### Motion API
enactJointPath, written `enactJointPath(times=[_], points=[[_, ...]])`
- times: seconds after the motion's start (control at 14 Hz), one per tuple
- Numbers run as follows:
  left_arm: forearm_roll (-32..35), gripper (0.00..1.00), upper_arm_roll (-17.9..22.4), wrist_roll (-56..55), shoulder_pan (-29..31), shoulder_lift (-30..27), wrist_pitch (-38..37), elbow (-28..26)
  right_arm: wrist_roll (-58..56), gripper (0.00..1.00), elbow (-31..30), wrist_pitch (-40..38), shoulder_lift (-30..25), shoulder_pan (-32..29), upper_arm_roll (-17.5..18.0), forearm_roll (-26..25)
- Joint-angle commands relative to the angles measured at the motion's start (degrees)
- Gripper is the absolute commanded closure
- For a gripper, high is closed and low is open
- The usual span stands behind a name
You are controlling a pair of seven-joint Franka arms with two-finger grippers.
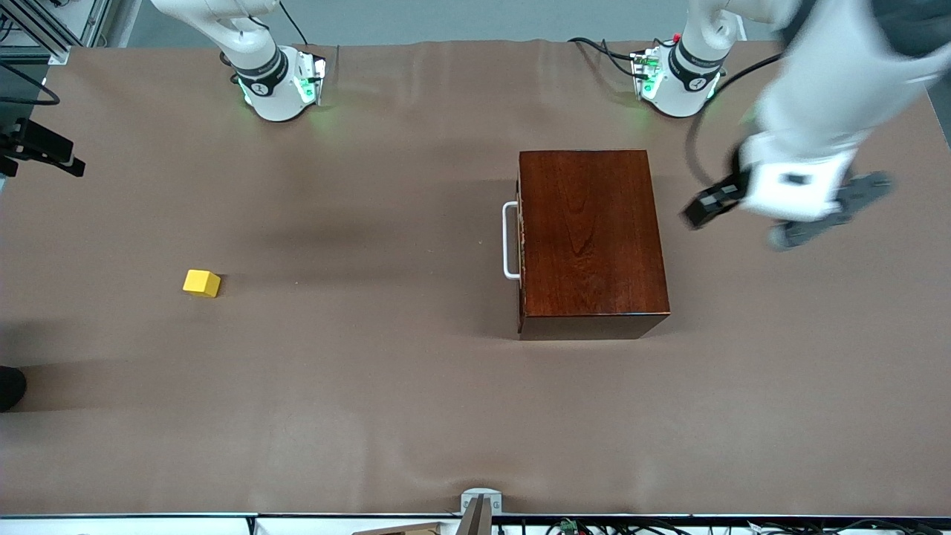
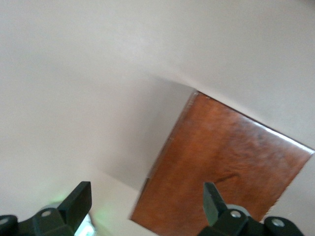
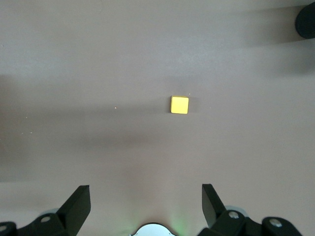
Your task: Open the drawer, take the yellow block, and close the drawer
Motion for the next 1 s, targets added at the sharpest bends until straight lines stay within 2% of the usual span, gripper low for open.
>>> enactJointPath(times=[0.0, 0.21, 0.5, 0.57, 0.71, 0.79, 0.93], points=[[1.27, 0.00, -0.75, 10.73, 5.03, -6.04, -0.83, -4.86, 1.04, 0.00, -1.72, 0.74, -1.73, 1.00, -0.63, -1.01], [1.54, 0.00, -0.40, 19.36, 7.95, -8.07, -1.89, -5.13, 1.04, 0.00, -1.63, 1.44, -1.73, 1.17, -0.54, -0.83], [4.35, 0.00, -1.28, 23.32, 11.28, -10.17, -2.86, -7.05, 1.04, 0.00, -1.72, 1.35, -1.64, 1.17, -0.54, -0.75], [4.35, 0.00, -4.06, 24.82, 14.33, -11.40, -0.86, -8.97, 1.04, 0.00, -1.72, 1.18, -1.64, 1.17, -0.54, -0.75], [4.18, 0.00, -12.14, 29.03, 23.38, -13.60, 2.58, -12.41, 1.04, 0.00, -1.72, 1.18, -1.64, 1.00, -0.54, -0.75], [4.00, 0.00, -13.74, 29.83, 25.42, -14.39, 2.94, -13.55, 1.04, 0.00, -1.63, 1.18, -1.64, 1.09, -0.54, -0.75], [3.91, 0.00, -14.11, 30.45, 26.40, -17.81, 6.96, -19.42, 1.04, 0.00, -1.72, 1.18, -1.64, 1.17, -0.54, -0.75]])
